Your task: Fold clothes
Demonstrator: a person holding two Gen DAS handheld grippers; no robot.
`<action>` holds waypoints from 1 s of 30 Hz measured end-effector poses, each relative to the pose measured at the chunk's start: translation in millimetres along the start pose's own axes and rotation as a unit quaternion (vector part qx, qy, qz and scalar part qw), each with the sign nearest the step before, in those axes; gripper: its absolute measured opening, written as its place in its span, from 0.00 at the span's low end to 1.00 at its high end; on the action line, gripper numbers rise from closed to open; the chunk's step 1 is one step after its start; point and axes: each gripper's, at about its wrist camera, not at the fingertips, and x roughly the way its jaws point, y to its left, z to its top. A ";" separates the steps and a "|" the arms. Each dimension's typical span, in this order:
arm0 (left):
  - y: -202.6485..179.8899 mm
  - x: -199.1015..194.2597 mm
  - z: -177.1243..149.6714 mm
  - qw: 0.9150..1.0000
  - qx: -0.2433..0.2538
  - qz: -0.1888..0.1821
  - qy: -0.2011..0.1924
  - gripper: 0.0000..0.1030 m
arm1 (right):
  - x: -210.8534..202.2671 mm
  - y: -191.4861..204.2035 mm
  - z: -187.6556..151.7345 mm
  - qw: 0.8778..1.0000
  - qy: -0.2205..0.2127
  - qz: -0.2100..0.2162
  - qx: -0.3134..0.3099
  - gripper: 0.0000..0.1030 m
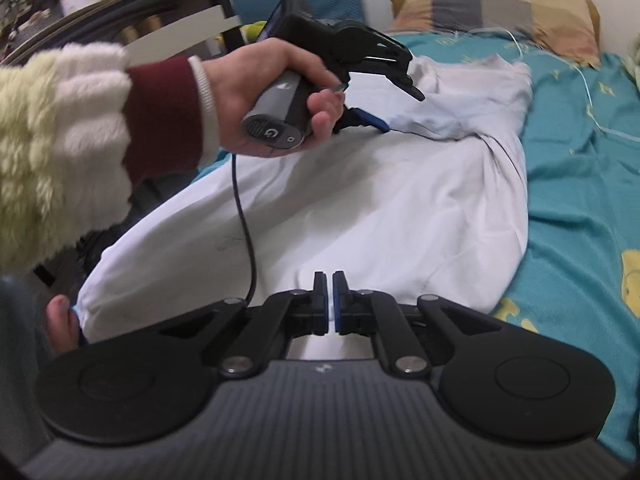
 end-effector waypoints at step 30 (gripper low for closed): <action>-60.4 -65.8 27.7 0.992 0.093 0.008 -0.080 0.02 | 0.7 26.6 -10.7 0.994 0.050 0.059 -0.073 0.10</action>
